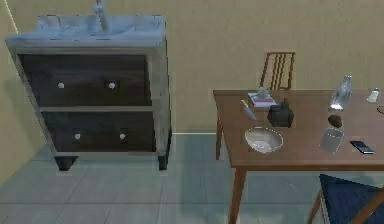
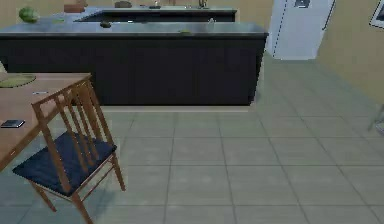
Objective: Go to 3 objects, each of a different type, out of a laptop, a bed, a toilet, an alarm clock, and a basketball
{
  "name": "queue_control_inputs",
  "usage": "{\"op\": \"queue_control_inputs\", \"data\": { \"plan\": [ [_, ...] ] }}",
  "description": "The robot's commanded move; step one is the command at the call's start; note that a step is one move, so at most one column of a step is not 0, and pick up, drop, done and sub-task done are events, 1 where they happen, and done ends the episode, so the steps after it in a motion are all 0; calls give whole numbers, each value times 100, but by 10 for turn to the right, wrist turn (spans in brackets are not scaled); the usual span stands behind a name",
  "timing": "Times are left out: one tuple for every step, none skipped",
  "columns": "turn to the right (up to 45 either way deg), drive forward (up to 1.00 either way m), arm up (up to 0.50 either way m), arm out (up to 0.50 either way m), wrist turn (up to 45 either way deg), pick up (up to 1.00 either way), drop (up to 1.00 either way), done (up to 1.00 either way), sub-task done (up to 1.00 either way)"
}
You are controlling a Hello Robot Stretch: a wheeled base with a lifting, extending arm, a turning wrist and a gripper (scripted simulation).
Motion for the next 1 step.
{"op": "queue_control_inputs", "data": {
  "plan": [
    [-450,0,0,0,0,0,0,0,0]
  ]
}}
